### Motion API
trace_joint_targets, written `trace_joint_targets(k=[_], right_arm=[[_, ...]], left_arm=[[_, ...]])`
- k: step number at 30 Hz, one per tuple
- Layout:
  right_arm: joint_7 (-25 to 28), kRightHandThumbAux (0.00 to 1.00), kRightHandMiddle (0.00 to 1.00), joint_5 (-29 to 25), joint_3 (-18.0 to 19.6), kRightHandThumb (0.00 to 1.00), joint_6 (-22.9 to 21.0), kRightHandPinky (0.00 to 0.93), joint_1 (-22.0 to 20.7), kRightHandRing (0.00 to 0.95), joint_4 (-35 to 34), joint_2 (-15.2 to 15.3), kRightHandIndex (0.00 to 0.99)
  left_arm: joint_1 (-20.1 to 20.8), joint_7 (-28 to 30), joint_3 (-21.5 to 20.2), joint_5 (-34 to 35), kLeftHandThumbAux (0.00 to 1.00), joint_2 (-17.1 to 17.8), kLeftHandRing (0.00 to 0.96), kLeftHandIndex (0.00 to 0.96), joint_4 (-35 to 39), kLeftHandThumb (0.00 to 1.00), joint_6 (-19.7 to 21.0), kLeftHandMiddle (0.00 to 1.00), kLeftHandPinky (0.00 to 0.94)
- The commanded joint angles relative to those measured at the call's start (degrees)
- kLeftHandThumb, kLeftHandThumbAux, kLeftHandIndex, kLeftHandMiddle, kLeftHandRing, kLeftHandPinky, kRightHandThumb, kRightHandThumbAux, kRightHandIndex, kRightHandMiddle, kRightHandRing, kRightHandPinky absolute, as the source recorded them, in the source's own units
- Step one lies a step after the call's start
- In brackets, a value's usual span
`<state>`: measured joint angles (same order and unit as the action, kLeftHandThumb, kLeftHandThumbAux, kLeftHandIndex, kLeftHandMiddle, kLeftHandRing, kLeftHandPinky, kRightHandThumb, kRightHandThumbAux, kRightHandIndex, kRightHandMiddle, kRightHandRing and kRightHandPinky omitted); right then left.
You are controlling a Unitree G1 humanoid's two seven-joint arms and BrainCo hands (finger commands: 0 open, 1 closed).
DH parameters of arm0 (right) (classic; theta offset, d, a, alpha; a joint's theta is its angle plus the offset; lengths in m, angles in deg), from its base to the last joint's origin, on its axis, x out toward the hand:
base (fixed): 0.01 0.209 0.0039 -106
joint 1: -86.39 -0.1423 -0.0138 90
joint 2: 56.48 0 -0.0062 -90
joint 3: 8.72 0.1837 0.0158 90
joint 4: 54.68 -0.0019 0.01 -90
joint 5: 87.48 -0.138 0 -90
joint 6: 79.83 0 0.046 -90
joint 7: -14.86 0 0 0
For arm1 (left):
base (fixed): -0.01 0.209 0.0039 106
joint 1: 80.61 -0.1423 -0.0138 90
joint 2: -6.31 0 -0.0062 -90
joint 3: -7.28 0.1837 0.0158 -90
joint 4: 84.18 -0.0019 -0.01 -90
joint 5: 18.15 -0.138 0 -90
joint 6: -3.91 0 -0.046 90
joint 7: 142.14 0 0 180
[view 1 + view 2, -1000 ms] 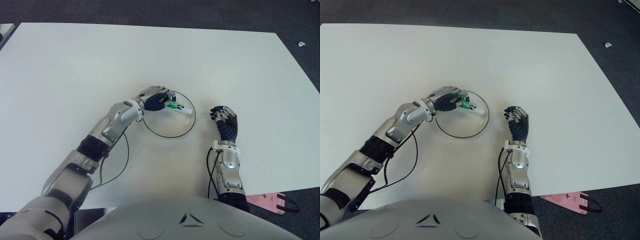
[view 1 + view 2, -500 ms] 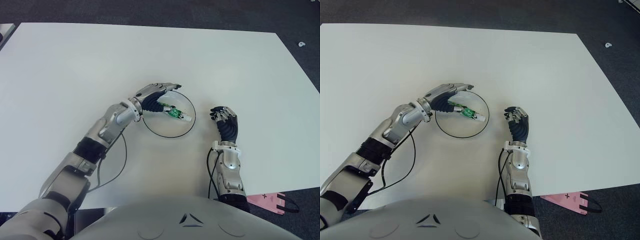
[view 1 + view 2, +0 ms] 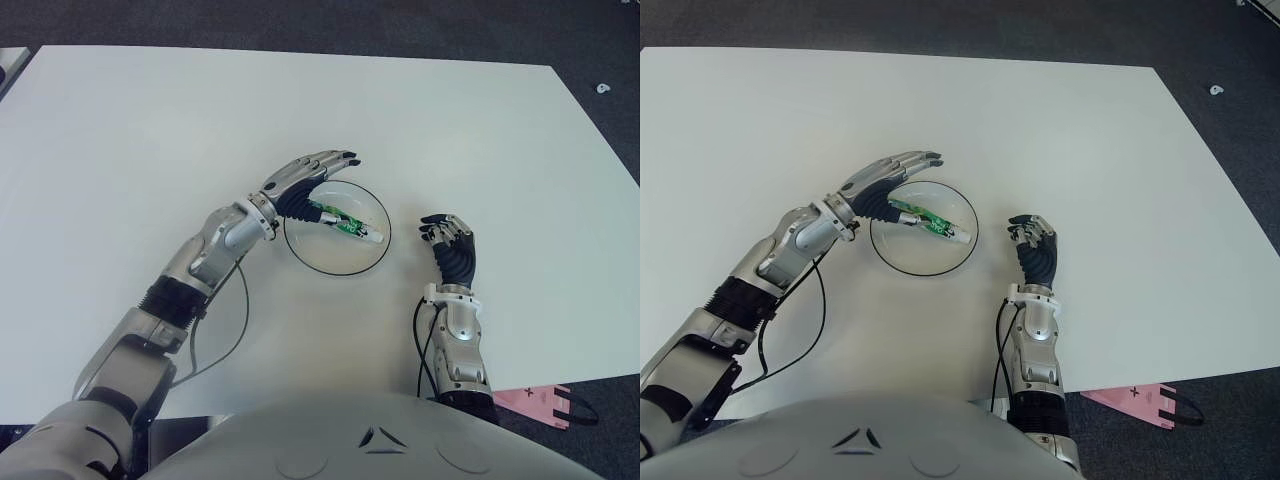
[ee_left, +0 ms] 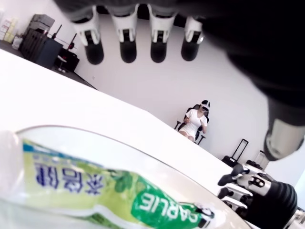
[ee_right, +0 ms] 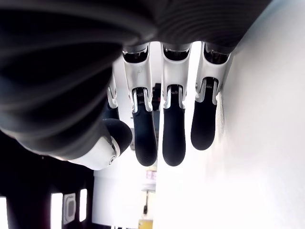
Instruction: Put the toothpaste on the table into the plate.
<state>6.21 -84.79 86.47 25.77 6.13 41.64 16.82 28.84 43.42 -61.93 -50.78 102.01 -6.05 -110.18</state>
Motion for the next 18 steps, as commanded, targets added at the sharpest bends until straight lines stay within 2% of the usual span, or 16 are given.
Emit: trace_joint_targets(k=[1, 6, 12, 18], right_arm=[[0.0, 0.732, 0.451, 0.6, -0.3, 0.707, -2.0, 0.454, 1.8, 0.453, 1.2, -0.2, 0.423], [-0.2, 0.732, 0.447, 1.1, -0.5, 0.706, -2.0, 0.451, 1.9, 0.448, 1.1, -0.2, 0.423], [-0.2, 0.732, 0.453, 1.6, -0.5, 0.706, -1.2, 0.463, 1.6, 0.455, 1.8, -0.2, 0.423], [0.0, 0.732, 0.461, 1.2, -0.4, 0.707, -0.1, 0.468, 1.3, 0.463, 2.8, -0.4, 0.424]], left_arm=[[-2.4, -1.4, -1.2, -0.3, 0.504, 0.2, 0.0, 0.0, 1.8, 0.1, 0.4, 0.0, 0.104], [-4.6, -3.7, -3.8, 2.0, 0.513, -1.1, 0.0, 0.0, 3.1, 0.113, 0.9, 0.0, 0.121], [-8.1, -9.5, -7.9, 4.7, 0.542, -5.1, 0.026, 0.0, 4.4, 0.089, 2.1, 0.005, 0.138], [-11.4, -18.3, -11.7, 5.9, 0.655, -10.2, 0.089, 0.022, 4.8, 0.049, 2.6, 0.072, 0.167]])
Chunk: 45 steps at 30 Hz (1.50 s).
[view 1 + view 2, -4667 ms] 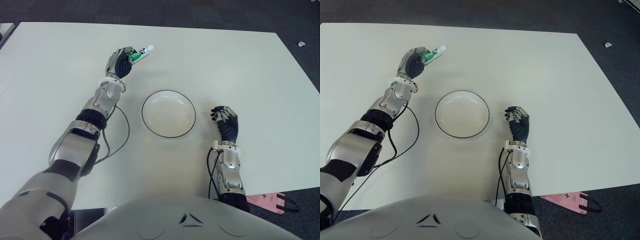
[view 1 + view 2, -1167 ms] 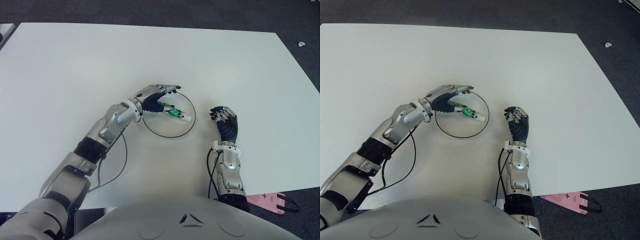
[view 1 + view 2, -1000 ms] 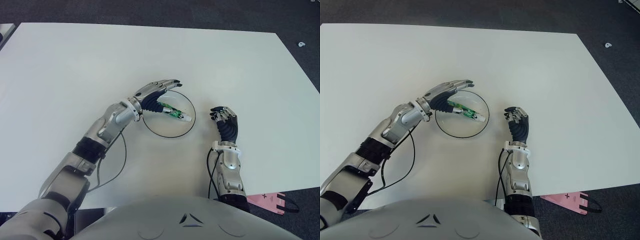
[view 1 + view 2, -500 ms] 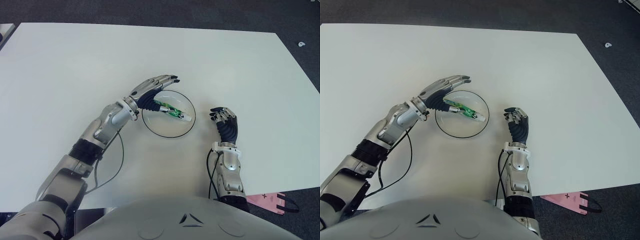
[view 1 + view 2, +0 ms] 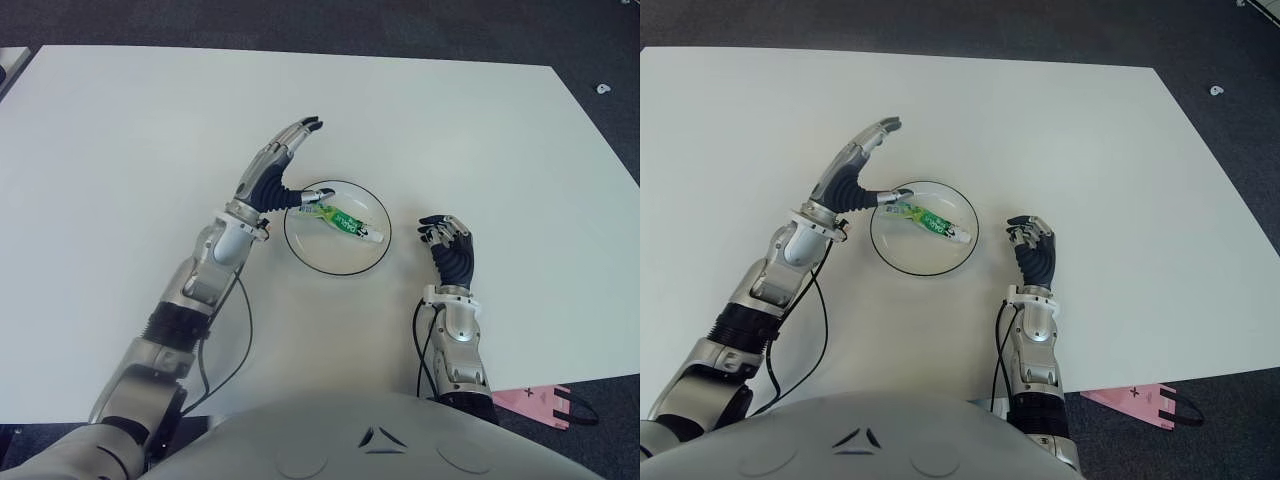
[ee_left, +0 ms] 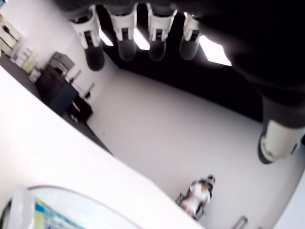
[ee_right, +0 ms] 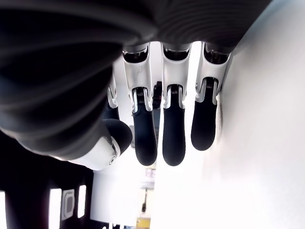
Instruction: Put the toothpaste on the table into the plate.
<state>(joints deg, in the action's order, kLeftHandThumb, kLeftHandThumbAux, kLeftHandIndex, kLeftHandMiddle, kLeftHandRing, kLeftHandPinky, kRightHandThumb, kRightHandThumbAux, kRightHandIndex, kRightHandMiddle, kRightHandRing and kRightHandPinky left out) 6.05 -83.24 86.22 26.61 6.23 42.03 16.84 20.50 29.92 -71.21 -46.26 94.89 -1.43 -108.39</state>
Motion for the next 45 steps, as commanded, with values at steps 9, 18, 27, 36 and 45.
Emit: trace_joint_targets(k=[9, 18, 27, 36, 45], right_arm=[[-0.6, 0.732, 0.464, 0.4, -0.5, 0.707, -0.4, 0.457, 0.6, 0.461, 3.6, -0.9, 0.424], [-0.9, 0.732, 0.468, 0.3, -0.7, 0.707, 3.9, 0.459, -1.1, 0.458, 7.6, -1.2, 0.423], [-0.2, 0.734, 0.477, 0.0, -0.9, 0.707, 7.2, 0.487, -3.1, 0.47, 11.7, -0.8, 0.423], [0.0, 0.734, 0.474, -0.7, -0.6, 0.709, 9.4, 0.484, -4.8, 0.472, 15.1, -0.6, 0.424], [0.1, 0.733, 0.47, -1.3, 0.1, 0.712, 9.9, 0.479, -6.1, 0.47, 17.5, -0.5, 0.423]], left_arm=[[-9.5, -5.5, -6.9, 9.2, 0.923, -9.9, 0.176, 0.174, 5.3, 0.002, 9.1, 0.208, 0.182], [-13.0, -7.1, -8.4, 12.0, 0.961, -15.0, 0.23, 0.297, 8.7, 0.0, 16.5, 0.276, 0.26], [-13.0, -10.3, -12.5, 14.2, 0.944, -15.1, 0.322, 0.334, -2.5, 0.0, 9.3, 0.346, 0.353], [-13.3, -10.3, -14.1, 16.8, 0.918, -15.5, 0.346, 0.343, -9.9, 0.0, 3.7, 0.358, 0.371], [-12.0, -5.0, -16.2, 24.1, 0.987, -15.9, 0.359, 0.372, -18.5, 0.06, 1.5, 0.371, 0.375]])
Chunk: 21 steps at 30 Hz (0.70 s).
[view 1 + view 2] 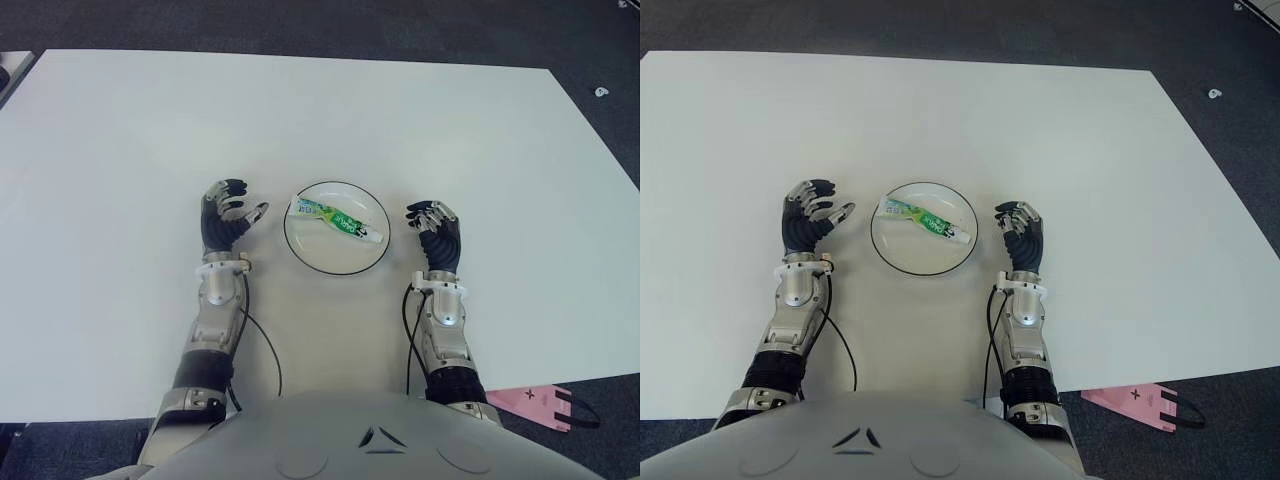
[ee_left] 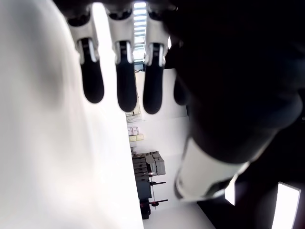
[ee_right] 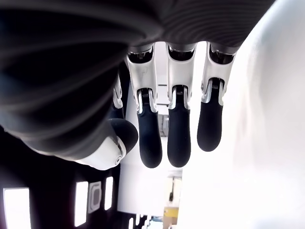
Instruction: Put the toothpaste on the table into the plate.
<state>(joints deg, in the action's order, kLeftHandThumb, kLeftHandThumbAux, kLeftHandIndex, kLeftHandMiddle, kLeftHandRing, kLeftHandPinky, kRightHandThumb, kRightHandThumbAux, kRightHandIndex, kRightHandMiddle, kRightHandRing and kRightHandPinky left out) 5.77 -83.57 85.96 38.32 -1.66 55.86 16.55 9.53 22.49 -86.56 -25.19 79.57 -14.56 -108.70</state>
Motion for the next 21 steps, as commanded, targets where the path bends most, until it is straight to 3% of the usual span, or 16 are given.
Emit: trace_joint_targets(k=[1, 16, 21], right_arm=[[0.4, 0.733, 0.471, -1.0, 0.4, 0.712, -1.9, 0.479, 1.8, 0.47, 3.7, -0.2, 0.423], [0.4, 0.733, 0.465, -1.0, 0.8, 0.713, -2.4, 0.482, 1.4, 0.47, 4.5, 0.0, 0.422], [0.4, 0.733, 0.469, -0.9, 0.7, 0.714, -3.2, 0.48, 1.5, 0.472, 4.3, 0.0, 0.422]], left_arm=[[-0.9, 2.6, -1.0, 3.4, 0.989, -0.6, 0.36, 0.371, -5.9, 0.062, 1.8, 0.371, 0.376], [-1.7, 4.2, -1.2, 4.7, 0.998, -0.8, 0.415, 0.385, -9.2, 0.12, 2.1, 0.422, 0.447], [-2.3, 4.3, -1.3, 4.5, 0.998, -1.0, 0.473, 0.428, -9.7, 0.135, 1.8, 0.464, 0.5]])
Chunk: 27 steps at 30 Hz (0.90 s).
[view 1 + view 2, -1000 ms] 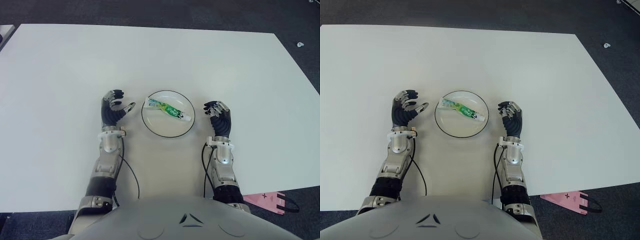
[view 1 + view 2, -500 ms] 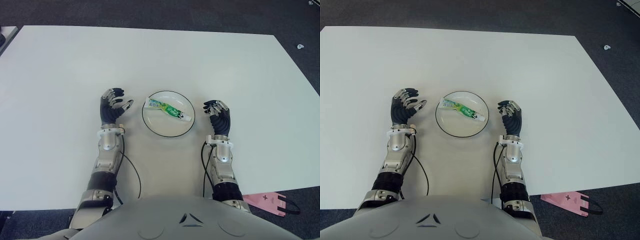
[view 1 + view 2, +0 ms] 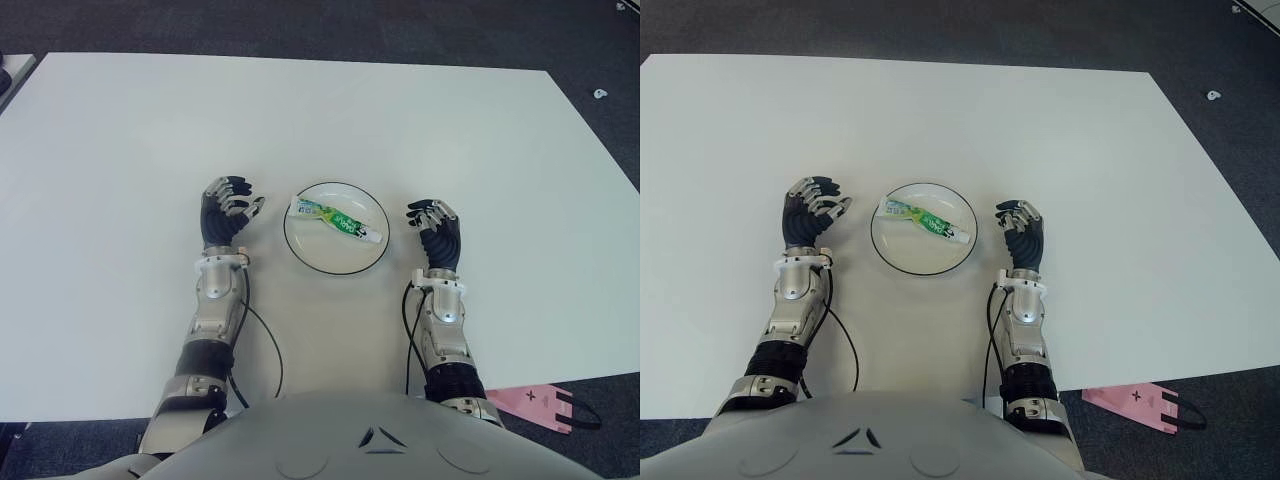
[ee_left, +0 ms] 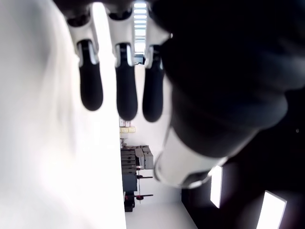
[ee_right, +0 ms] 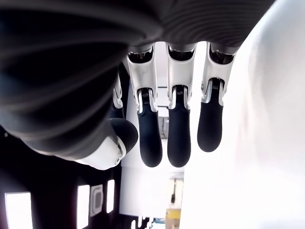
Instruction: Put the toothpaste on the table into the plate.
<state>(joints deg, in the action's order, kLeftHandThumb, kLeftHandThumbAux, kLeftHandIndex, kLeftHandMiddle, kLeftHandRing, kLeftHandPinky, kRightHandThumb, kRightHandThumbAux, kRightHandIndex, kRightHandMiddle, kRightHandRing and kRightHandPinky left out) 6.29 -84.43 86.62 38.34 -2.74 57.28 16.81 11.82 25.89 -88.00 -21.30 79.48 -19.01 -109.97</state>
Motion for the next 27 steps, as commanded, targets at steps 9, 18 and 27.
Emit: trace_joint_targets(k=[9, 18, 27], right_arm=[[0.1, 0.733, 0.458, 0.5, -0.4, 0.712, -5.6, 0.464, 3.1, 0.462, 2.0, 0.2, 0.422], [0.3, 0.734, 0.465, 0.5, -0.9, 0.707, -7.4, 0.465, 4.1, 0.468, 0.2, 0.2, 0.422], [0.1, 0.734, 0.466, 0.6, -1.1, 0.707, -7.8, 0.46, 4.2, 0.465, 0.2, 0.3, 0.422]], left_arm=[[-6.6, 0.4, 0.8, -0.3, 0.835, -1.6, 0.522, 0.464, -4.8, 0.488, 1.0, 0.497, 0.529], [-9.0, 0.0, 1.9, -0.8, 0.723, -2.1, 0.528, 0.435, -1.3, 0.701, 1.5, 0.52, 0.535], [-10.5, 1.1, 2.9, -0.9, 0.719, -2.1, 0.521, 0.432, 2.1, 0.709, 4.5, 0.516, 0.533]])
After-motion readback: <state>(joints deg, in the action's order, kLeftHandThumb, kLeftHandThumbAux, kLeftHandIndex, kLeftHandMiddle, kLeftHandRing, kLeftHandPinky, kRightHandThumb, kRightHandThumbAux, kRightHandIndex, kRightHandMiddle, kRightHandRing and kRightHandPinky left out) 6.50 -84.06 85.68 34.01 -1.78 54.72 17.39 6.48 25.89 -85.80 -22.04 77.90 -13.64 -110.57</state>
